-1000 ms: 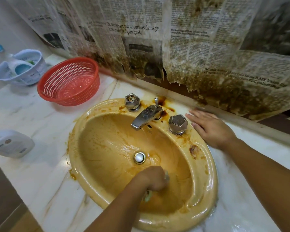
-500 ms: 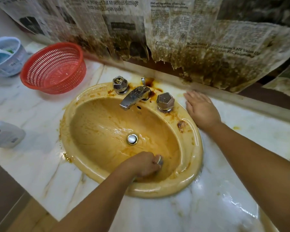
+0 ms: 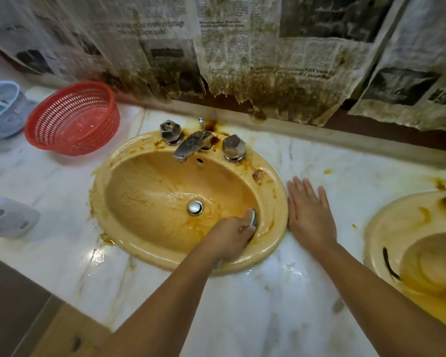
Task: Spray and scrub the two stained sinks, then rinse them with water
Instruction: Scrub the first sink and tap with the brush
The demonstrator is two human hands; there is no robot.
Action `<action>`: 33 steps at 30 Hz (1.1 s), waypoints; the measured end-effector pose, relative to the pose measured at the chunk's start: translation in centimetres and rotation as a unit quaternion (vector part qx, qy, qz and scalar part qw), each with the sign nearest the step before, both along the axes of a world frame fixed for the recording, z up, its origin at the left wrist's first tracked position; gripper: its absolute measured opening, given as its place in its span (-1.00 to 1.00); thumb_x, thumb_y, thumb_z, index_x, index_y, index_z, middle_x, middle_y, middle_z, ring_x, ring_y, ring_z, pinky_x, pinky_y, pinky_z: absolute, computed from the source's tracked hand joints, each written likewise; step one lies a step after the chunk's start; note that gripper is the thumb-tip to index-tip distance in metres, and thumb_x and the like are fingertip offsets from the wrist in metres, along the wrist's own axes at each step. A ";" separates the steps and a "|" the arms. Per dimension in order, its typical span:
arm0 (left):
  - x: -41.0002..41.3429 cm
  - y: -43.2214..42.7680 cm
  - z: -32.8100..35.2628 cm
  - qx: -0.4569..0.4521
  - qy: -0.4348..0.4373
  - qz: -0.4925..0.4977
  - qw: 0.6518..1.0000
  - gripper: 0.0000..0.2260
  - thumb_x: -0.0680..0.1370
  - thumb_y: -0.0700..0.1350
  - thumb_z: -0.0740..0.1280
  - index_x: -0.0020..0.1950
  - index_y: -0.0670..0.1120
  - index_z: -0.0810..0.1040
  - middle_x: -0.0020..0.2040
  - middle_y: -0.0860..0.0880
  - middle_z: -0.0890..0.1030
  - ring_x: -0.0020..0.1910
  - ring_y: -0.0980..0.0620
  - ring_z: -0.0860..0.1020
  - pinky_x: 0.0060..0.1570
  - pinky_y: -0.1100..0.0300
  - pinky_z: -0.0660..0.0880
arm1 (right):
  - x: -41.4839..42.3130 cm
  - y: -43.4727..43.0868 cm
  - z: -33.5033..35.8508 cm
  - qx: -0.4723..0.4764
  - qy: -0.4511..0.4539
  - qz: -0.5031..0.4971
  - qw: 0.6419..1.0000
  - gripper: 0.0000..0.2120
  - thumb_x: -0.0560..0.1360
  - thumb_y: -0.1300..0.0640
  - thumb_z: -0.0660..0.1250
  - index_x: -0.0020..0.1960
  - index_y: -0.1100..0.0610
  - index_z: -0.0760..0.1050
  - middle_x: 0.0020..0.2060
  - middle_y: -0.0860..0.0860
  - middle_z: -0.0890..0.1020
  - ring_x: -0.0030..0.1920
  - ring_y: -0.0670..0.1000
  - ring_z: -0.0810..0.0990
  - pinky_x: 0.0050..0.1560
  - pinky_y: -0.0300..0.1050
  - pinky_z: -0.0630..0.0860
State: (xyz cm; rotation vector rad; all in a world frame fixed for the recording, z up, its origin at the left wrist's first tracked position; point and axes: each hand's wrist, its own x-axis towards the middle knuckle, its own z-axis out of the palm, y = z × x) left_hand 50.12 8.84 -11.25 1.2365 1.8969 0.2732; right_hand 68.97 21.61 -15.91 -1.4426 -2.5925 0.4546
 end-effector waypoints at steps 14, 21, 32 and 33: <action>-2.0 11.5 4.7 0.019 0.354 -0.077 0.932 -0.58 0.73 0.02 0.06 0.60 0.04 0.16 0.17 -0.19 0.60 0.11 -0.24 0.58 -0.18 -0.02 0.43 | 0.7 -1.0 -0.5 0.035 -0.001 0.013 0.999 -0.43 0.66 -0.02 -0.15 0.58 0.06 0.34 0.58 0.01 0.33 0.61 0.05 0.22 0.60 0.19 0.01; -1.1 11.0 4.3 0.027 0.364 -0.201 0.909 -0.56 0.73 0.01 0.06 0.61 0.10 0.12 0.08 -0.16 0.60 -0.04 -0.21 0.55 -0.29 0.04 0.33 | 0.5 -0.8 -0.2 0.040 -0.010 0.017 0.999 -0.44 0.65 -0.01 -0.10 0.56 0.07 0.35 0.56 0.04 0.37 0.59 0.08 0.26 0.57 0.23 0.04; -2.3 13.4 5.7 0.020 0.467 -0.163 0.869 -0.44 0.60 -0.34 0.19 0.59 -0.12 0.16 0.17 -0.17 0.60 -0.12 -0.20 0.58 -0.40 0.06 0.34 | 0.6 -0.9 -0.4 0.030 0.004 0.013 0.999 -0.45 0.66 0.00 -0.14 0.61 0.01 0.26 0.61 -0.01 0.27 0.63 0.03 0.15 0.61 0.21 -0.03; -1.9 13.3 5.8 0.013 0.467 -0.163 0.869 -0.40 0.57 -0.37 0.20 0.60 -0.15 0.14 0.14 -0.18 0.61 -0.08 -0.20 0.61 -0.36 0.05 0.36 | 0.6 -0.9 -0.4 0.029 0.005 0.012 0.999 -0.44 0.66 -0.01 -0.15 0.62 0.01 0.26 0.61 -0.01 0.27 0.63 0.02 0.15 0.61 0.21 -0.03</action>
